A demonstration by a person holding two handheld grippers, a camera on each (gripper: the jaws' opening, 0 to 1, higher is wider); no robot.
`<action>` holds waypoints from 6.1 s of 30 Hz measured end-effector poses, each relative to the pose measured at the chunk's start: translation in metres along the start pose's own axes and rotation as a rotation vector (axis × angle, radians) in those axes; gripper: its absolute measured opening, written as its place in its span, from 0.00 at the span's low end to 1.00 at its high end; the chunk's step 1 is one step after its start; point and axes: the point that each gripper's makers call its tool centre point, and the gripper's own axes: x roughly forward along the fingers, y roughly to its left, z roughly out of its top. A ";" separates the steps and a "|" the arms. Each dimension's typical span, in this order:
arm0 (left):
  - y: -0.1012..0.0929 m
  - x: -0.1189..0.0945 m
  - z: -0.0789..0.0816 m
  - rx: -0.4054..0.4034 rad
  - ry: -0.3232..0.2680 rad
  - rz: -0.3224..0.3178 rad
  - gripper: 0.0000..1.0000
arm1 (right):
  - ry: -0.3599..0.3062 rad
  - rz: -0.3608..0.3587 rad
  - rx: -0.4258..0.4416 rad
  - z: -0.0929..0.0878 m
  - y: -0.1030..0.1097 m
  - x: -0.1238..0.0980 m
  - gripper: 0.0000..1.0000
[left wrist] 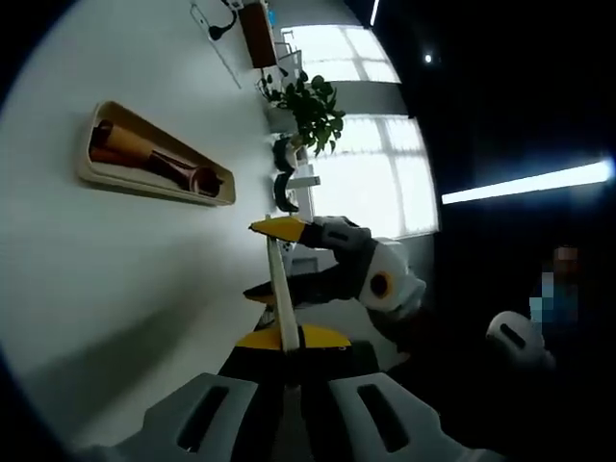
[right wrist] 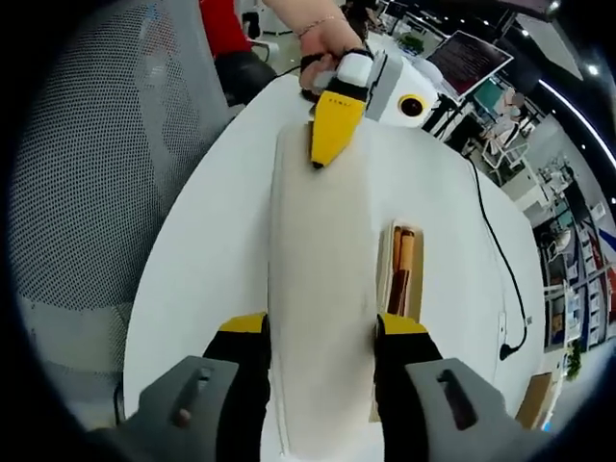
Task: Arrange the utensils inside the cutlery case until each visible utensil rests in its matching compartment.
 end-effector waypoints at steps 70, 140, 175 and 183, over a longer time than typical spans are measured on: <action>0.112 -0.062 0.141 0.341 -0.368 0.716 0.26 | 0.117 0.101 0.273 -0.057 -0.081 0.075 0.40; 0.099 -0.027 0.124 0.684 0.164 0.956 0.00 | 0.385 0.080 0.909 -0.140 -0.079 0.009 0.00; 0.107 -0.055 0.134 0.594 0.310 1.099 0.00 | 0.414 0.110 0.920 -0.135 -0.062 0.005 0.00; 0.105 -0.053 0.134 0.649 0.280 1.141 0.00 | 0.415 0.059 0.952 -0.135 -0.063 0.003 0.00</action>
